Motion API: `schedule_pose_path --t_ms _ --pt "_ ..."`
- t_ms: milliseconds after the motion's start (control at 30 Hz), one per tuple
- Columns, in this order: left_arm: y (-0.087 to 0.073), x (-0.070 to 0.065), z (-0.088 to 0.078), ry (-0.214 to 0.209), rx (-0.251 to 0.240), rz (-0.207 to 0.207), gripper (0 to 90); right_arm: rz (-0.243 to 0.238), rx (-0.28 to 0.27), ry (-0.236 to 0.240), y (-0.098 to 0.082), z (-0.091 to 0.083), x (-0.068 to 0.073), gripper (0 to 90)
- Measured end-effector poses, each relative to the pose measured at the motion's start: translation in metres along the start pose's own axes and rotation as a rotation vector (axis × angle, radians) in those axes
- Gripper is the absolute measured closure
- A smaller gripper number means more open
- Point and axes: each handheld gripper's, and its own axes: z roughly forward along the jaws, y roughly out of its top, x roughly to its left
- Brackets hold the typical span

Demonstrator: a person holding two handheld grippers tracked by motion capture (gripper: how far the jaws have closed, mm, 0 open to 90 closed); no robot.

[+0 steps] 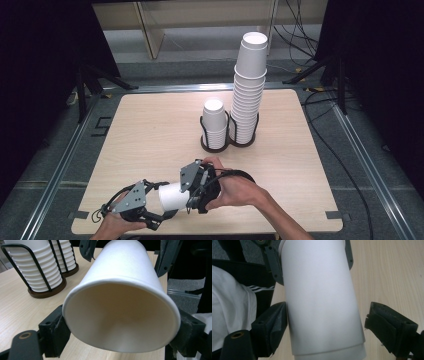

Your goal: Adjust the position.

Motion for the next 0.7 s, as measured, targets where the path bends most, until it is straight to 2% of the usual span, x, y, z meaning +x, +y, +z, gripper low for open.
schedule_pose_path --t_ms 167,200,267,400,467,533,700 --pt "0.0 -0.001 0.001 0.002 -0.008 -0.008 16.1 -0.019 0.025 0.025 0.002 0.008 0.001 17.9" --pt "0.0 -0.002 0.002 0.002 -0.017 -0.011 16.1 -0.008 0.033 0.03 0.002 0.009 0.003 18.0" --pt "0.0 -0.002 0.001 -0.001 -0.006 0.0 16.1 -0.037 0.047 0.036 0.001 0.013 0.002 18.4" --pt "0.001 -0.003 0.002 -0.003 0.001 0.007 16.0 -0.043 0.077 0.034 0.002 0.018 0.004 19.5" --pt "0.001 -0.004 0.003 -0.002 0.004 0.007 16.0 -0.075 0.085 0.025 0.004 0.021 0.004 19.0" --pt "0.0 -0.005 0.004 -0.004 -0.001 0.008 16.0 -0.078 0.096 0.029 0.005 0.023 0.005 19.9" --pt "0.0 -0.005 0.004 -0.008 0.001 0.008 15.9 -0.099 0.101 0.031 0.005 0.028 0.006 20.5"
